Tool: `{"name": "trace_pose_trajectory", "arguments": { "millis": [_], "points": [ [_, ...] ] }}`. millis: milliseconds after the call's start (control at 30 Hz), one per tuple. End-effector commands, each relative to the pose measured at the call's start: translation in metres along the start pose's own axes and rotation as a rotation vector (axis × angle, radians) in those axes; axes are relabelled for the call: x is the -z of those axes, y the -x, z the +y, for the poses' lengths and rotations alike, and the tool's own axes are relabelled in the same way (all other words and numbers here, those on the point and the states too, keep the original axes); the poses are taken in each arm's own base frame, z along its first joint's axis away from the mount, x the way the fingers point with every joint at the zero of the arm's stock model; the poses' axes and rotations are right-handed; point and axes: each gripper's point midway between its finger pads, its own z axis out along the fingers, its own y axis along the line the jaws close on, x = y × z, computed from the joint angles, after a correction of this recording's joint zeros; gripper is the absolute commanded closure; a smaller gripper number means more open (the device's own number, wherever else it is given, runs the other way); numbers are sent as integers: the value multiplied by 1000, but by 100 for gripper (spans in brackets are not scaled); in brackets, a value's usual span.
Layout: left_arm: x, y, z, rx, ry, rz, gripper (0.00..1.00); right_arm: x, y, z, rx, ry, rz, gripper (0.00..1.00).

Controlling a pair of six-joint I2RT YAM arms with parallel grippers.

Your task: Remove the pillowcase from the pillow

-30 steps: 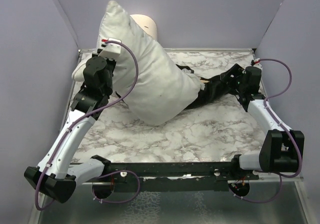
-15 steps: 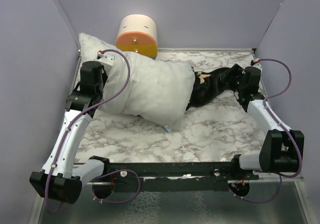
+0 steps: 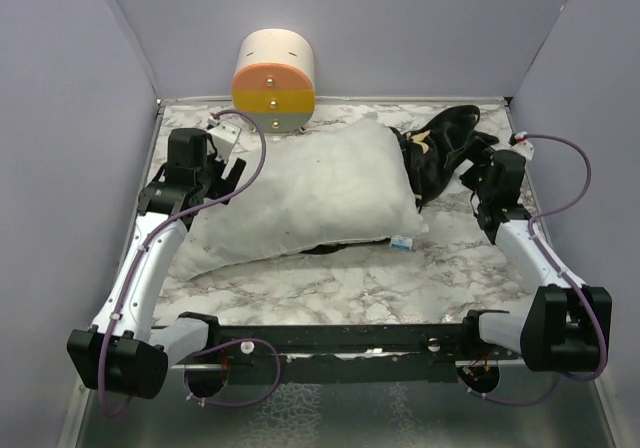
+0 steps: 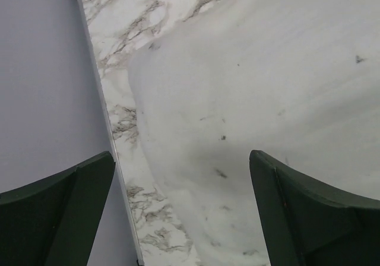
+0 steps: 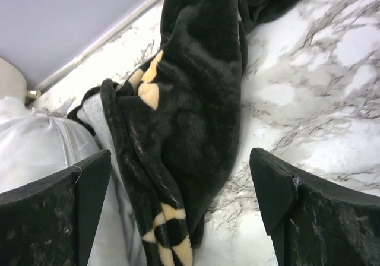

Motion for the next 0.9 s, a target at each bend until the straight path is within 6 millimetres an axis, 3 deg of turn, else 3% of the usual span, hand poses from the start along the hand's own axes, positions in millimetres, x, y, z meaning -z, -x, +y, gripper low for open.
{"name": "trace_pose_trajectory", "arguments": {
  "millis": [0,167,300,500,700,867],
  "points": [
    [-11,40,34,105,54,-134,1,16,36,1,44,23,-207,0],
    [-12,73,64,202,105,-232,1,22,36,-9,134,1,-240,0],
    [-18,69,64,314,104,-279,1,24,17,-26,178,-40,-212,0],
    [-47,19,44,441,176,-405,1,20,-26,-54,206,-90,-128,0],
    [-83,-40,25,479,242,-421,1,22,-40,-65,215,-54,-219,0],
    [-95,-78,8,508,262,-431,1,26,-44,-65,277,16,-327,0]
  ]
}}
